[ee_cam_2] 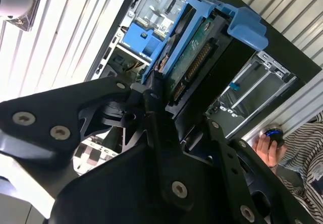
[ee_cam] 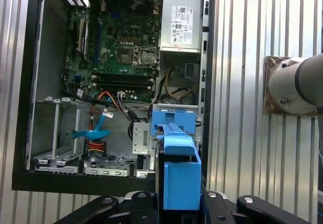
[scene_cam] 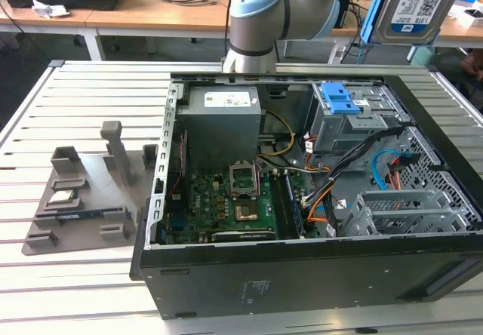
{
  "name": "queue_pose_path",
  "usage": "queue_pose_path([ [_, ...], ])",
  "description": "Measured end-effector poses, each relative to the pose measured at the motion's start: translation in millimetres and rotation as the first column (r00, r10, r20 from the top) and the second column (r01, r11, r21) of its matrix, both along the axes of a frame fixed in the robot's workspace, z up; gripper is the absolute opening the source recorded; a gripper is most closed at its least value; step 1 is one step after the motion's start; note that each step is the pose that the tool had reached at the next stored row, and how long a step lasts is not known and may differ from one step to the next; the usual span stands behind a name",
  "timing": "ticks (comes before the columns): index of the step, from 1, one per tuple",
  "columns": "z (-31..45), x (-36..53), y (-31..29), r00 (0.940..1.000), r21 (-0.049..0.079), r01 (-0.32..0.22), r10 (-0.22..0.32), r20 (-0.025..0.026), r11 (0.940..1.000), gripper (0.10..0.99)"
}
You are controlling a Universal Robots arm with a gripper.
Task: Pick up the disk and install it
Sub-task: 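Pick up the disk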
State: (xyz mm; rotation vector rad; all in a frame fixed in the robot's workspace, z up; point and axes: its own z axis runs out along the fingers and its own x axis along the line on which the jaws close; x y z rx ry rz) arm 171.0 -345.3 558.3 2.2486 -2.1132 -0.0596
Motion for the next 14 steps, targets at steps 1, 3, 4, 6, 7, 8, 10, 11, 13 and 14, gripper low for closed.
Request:
queue_pose_path([
  [1,-0.1,-0.2,-2.3,1.0,0.0,0.0,0.0,0.0,1.0,0.369],
  [3,-0.2,-0.4,-4.7,1.0,0.0,0.0,0.0,0.0,1.0,0.369],
  [4,-0.3,-0.5,-5.9,1.0,0.0,0.0,0.0,0.0,1.0,0.369],
  [6,-0.4,-0.7,-9.0,1.0,0.0,0.0,0.0,0.0,1.0,0.369],
  [7,-0.5,-0.8,-10.6,1.0,0.0,0.0,0.0,0.0,1.0,0.369],
  [8,-0.5,-0.8,-11.4,1.0,0.0,0.0,0.0,0.0,1.0,0.369],
  [10,-0.6,-0.8,-13.4,1.0,0.0,0.0,0.0,0.0,1.0,0.369],
  [11,-0.7,-0.8,-15.0,1.0,0.0,0.0,0.0,-0.0001,1.0,0.369],
  [13,-0.8,-0.8,-17.6,1.0,0.0,0.0,0.0,0.0,1.0,0.369],
  [14,-0.9,-0.8,-19.0,1.0,0.0,0.0,0.0,0.0,1.0,0.369],
])
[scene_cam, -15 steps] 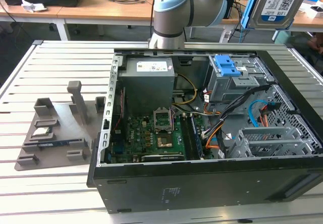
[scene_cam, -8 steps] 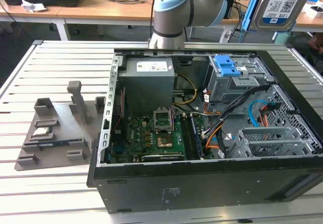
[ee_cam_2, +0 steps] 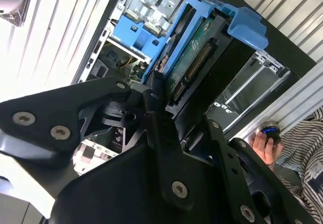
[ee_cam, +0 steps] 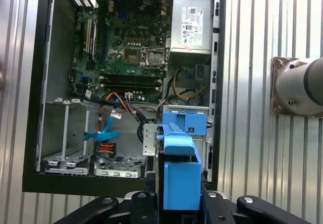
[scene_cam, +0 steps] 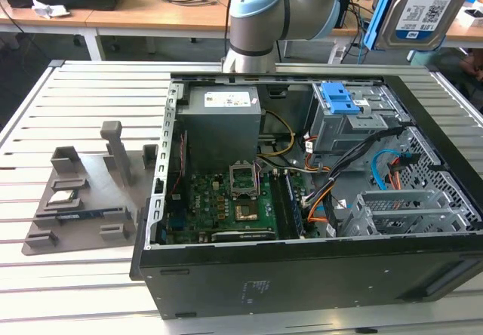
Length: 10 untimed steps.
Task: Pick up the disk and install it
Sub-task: 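Pick up the disk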
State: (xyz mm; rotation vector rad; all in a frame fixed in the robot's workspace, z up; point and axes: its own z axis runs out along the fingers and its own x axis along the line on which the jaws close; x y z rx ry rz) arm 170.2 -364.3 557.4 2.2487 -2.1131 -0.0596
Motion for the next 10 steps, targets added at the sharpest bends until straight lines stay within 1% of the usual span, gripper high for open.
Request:
queue_pose_path([
  [2,0.0,0.0,-3.8,1.0,0.0,0.0,0.0,0.0,1.0,0.369],
  [8,-0.1,0.0,-10.6,1.0,0.0,0.0,0.0,0.0,1.0,0.369],
  [10,-0.2,0.0,-13.9,1.0,0.0,0.0,0.0,0.0,1.0,0.369],
])
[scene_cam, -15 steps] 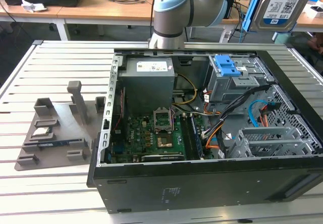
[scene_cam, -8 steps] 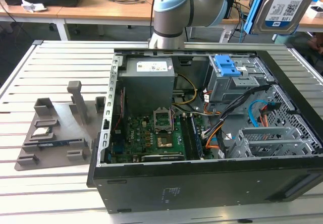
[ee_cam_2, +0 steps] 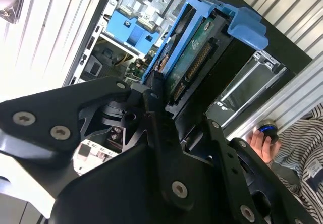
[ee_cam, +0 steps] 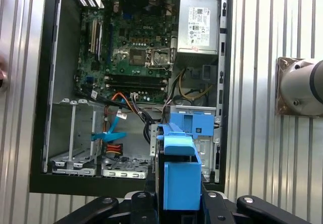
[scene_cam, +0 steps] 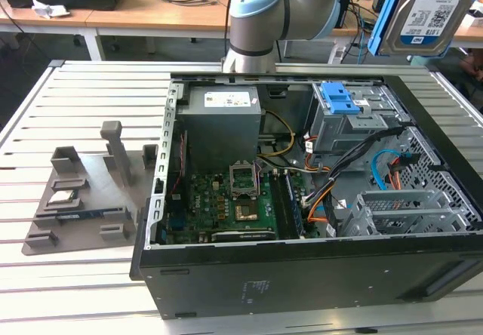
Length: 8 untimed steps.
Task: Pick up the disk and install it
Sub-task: 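Pick up the disk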
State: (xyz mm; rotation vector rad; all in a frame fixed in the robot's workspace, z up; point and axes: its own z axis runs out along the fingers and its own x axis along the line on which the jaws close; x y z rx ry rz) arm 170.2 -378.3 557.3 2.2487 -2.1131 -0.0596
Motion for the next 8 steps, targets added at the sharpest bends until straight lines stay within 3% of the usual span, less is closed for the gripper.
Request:
queue_pose_path([
  [8,-0.2,0.0,-10.5,1.0,0.0,0.0,0.0,0.0,1.0,0.369],
])
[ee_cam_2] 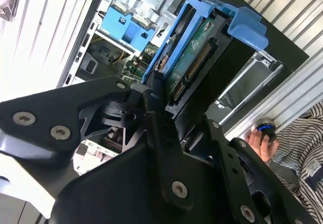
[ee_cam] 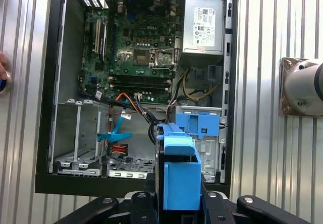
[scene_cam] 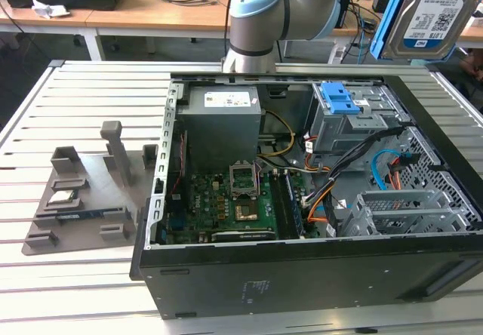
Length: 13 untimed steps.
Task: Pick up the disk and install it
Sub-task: 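Pick up the disk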
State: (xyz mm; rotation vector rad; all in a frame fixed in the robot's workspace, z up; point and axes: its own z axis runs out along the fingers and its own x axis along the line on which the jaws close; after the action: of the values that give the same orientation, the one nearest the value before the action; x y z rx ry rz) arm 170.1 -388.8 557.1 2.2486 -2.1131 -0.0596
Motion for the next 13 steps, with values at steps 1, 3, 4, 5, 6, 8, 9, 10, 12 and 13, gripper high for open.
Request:
queue_pose_path([
  [1,0.0,0.0,-1.0,1.0,0.0,0.0,0.0,0.0,1.0,0.369],
  [3,-0.1,0.0,-3.6,1.0,0.0,0.0,0.0,0.0,1.0,0.369],
  [4,-0.1,0.0,-5.3,1.0,0.0,0.0,0.0,0.0,1.0,0.369],
  [5,-0.1,0.0,-7.3,1.0,0.0,0.0,0.0,0.0,1.0,0.369],
  [6,-0.2,0.0,-8.9,1.0,0.0,0.0,0.0,0.0,1.0,0.369],
  [8,-0.2,0.0,-11.2,1.0,0.0,0.0,0.0,0.0,1.0,0.369],
  [9,-0.2,0.0,-12.3,1.0,0.0,0.0,0.0,0.0,1.0,0.369],
  [10,-0.3,0.0,-13.7,1.0,0.0,0.0,0.0,0.0,1.0,0.369],
  [12,-0.3,0.0,-16.2,1.0,0.0,0.0,0.0,0.0,1.0,0.369],
  [13,-0.3,0.0,-18.2,1.0,0.0,0.0,0.0,0.0,1.0,0.369],
])
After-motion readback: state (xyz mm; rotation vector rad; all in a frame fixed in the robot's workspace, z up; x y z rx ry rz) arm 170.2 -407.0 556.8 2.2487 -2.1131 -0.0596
